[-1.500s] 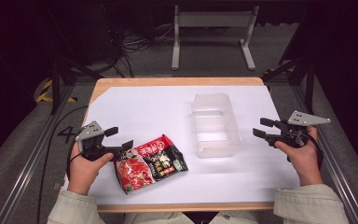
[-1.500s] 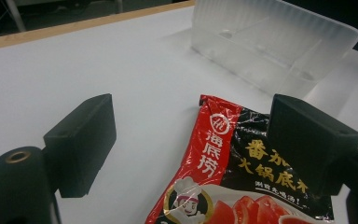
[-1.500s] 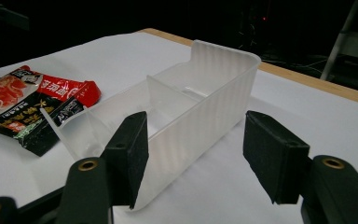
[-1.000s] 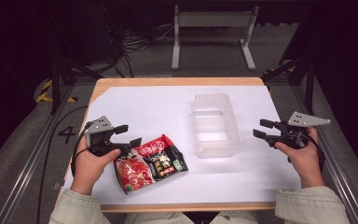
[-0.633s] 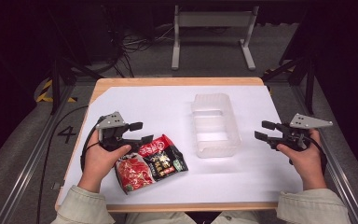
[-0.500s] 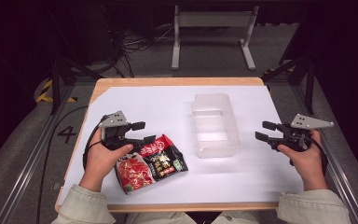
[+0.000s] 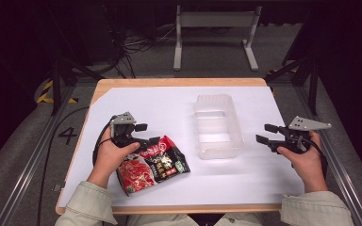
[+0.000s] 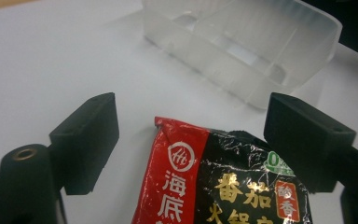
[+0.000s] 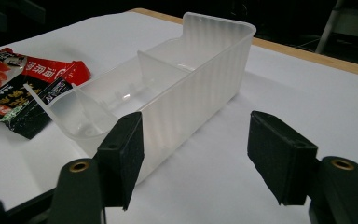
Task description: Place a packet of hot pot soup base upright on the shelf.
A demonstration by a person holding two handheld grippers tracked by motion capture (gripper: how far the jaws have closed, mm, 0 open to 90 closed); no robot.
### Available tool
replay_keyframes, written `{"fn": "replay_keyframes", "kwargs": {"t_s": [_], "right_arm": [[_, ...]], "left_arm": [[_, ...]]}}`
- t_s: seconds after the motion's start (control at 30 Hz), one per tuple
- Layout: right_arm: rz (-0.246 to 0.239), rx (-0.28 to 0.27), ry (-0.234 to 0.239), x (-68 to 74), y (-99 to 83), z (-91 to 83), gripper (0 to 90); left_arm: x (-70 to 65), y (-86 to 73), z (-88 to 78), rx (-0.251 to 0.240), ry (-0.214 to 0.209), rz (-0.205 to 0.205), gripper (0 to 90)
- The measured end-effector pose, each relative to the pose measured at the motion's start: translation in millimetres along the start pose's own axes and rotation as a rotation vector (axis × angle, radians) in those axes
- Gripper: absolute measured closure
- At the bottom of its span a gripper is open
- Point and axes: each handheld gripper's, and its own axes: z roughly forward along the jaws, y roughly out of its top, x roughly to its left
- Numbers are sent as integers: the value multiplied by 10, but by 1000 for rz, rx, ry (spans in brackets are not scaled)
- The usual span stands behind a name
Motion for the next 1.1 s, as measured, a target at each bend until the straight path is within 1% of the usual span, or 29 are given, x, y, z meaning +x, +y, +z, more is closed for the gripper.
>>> {"fn": "replay_keyframes", "kwargs": {"t_s": [0.03, 0.07, 0.1, 0.13, 0.23, 0.27, 0.3, 0.33, 0.4, 0.43, 0.5, 0.53, 0.63, 0.7, 0.77, 0.83, 0.87, 0.93, 0.97, 1.0, 1.03, 1.07, 1.1], "right_arm": [[-3, 3, -1, 0, -1, 5, 365], [-1, 3, -2, 3, -1, 9, 362], [4, 5, -2, 9, -3, 20, 357], [3, 11, -3, 10, -7, 31, 354], [5, 26, -3, 21, -21, 80, 350], [1, 30, -2, 24, -24, 91, 350], [-1, 37, -2, 32, -27, 103, 345], [14, 46, -1, 37, -30, 111, 342], [19, 50, 1, 39, -35, 118, 342], [20, 53, 0, 41, -39, 118, 342], [12, 62, -4, 44, -58, 112, 342], [17, 65, -7, 53, -67, 103, 342], [17, 69, -19, 64, -86, 67, 338], [16, 69, -24, 65, -92, 55, 333], [14, 72, -32, 68, -114, 33, 328], [17, 76, -36, 70, -135, 16, 327], [18, 79, -39, 67, -155, 2, 327], [22, 82, -45, 70, -169, -12, 325], [22, 82, -45, 70, -169, -12, 325], [22, 85, -47, 76, -179, -25, 323], [22, 85, -47, 76, -179, -25, 323], [21, 84, -49, 78, -182, -30, 320], [20, 84, -51, 81, -186, -35, 317]], "left_arm": [[19, -7, 14, 15, 8, 3, 213], [34, -19, 39, 45, 19, 0, 213], [42, -23, 69, 61, 25, 5, 212], [40, -25, 103, 72, 21, 2, 208], [35, -18, 188, 110, 6, 24, 213], [28, -18, 214, 120, 4, 18, 215], [36, -20, 231, 125, 5, 24, 223], [42, -22, 242, 137, 3, 24, 226], [54, -29, 262, 146, 4, 19, 242], [68, -31, 274, 153, 6, 23, 252], [84, -28, 304, 164, 5, 13, 269], [88, -28, 319, 168, 5, 11, 273], [105, -27, 381, 200, 10, 15, 291], [123, -28, 407, 207, 6, 18, 302], [147, -35, 444, 219, -10, 11, 318], [164, -33, 469, 236, -16, 19, 332], [165, -30, 490, 253, -19, 20, 346], [158, -25, 514, 268, -20, 26, 354], [158, -25, 514, 268, -20, 26, 356], [152, -23, 541, 285, -24, 31, 365], [152, -23, 541, 285, -24, 31, 369], [154, -20, 556, 298, -26, 40, 369], [152, -22, 570, 304, -28, 38, 371]]}}
